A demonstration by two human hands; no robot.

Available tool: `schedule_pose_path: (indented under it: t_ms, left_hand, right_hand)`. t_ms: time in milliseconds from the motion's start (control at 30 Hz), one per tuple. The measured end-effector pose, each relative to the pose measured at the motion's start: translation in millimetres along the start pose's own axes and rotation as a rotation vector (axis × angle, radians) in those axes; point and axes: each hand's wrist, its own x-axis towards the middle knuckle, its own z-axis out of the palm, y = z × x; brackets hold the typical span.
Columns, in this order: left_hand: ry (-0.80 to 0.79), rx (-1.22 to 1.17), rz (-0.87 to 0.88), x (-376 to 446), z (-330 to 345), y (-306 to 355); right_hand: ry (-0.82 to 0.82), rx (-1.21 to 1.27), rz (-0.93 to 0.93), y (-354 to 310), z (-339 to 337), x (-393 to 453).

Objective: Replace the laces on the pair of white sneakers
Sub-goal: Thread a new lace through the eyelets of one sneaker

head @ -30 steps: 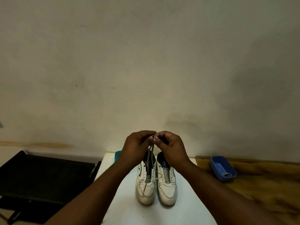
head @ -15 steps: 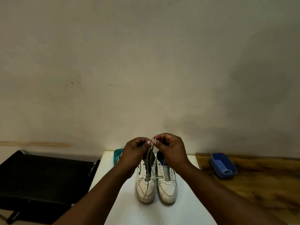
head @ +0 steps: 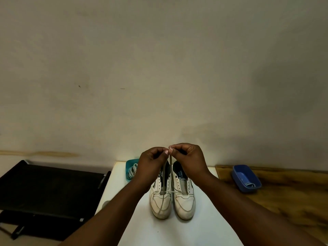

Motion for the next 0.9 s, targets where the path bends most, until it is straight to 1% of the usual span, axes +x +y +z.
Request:
schedule_pose_path:
  t_ms: [133, 200, 267, 300, 333, 400, 433, 467, 533, 600, 633, 733, 767, 800, 900]
  left_hand:
    - [-0.020, 0.011, 0.015, 0.1, -1.2, 3.3]
    - [-0.113, 0.037, -0.005, 1.0, -5.1, -1.7]
    - [-0.224, 0.083, -0.074, 0.4, -9.7, -13.6]
    - [-0.248, 0.109, -0.107, -0.6, -11.8, -22.1]
    - [-0.234, 0.171, -0.127, -2.9, -14.5, -33.3]
    - [-0.090, 0.383, -0.152, -8.8, -21.0, -60.4]
    - [-0.021, 0.471, -0.199, -13.7, -24.7, -76.9]
    - [0.008, 0.521, -0.268, -20.3, -27.8, -93.3]
    - [-0.023, 0.617, -0.381, -37.1, -29.9, -127.3]
    - [-0.047, 0.756, -0.411, -57.1, -26.9, -151.4]
    - [-0.065, 0.781, -0.408, -66.3, -22.0, -157.4]
    - [-0.244, 0.728, -0.325, -87.6, 4.1, -178.9]
    - [-0.270, 0.727, -0.298, -91.6, 13.9, -183.7]
    - [-0.243, 0.722, -0.272, -92.9, 22.6, -188.9]
    - [-0.051, 0.724, -0.221, -86.9, 43.0, -189.1]
  right_hand:
    - [-0.032, -0.005, -0.006, -1.5, -1.1, 1.8]
    - [-0.044, 0.009, -0.005, -6.1, -1.6, 2.6]
    - [-0.036, 0.048, 0.004, -15.1, -2.8, 6.0]
    - [-0.025, 0.054, 0.000, -21.0, -4.2, 8.4]
    - [-0.019, 0.053, -0.011, -26.6, -5.6, 10.2]
    - [-0.022, 0.059, -0.044, -39.6, -9.3, 14.7]
    - [-0.023, 0.057, -0.062, -46.0, -11.5, 16.6]
    - [-0.016, 0.053, -0.086, -52.3, -14.0, 19.1]
    - [0.021, 0.042, -0.135, -62.6, -19.1, 24.3]
    - [0.063, 0.032, -0.168, -68.3, -21.0, 27.6]
    - [0.074, 0.028, -0.179, -69.3, -19.8, 28.1]
    - [0.061, 0.020, -0.196, -67.1, -13.5, 24.5]
    - [0.055, 0.024, -0.196, -66.2, -10.9, 23.2]
    - [0.055, 0.033, -0.196, -66.0, -8.7, 22.0]
    - [0.074, 0.063, -0.199, -67.2, -3.9, 19.0]
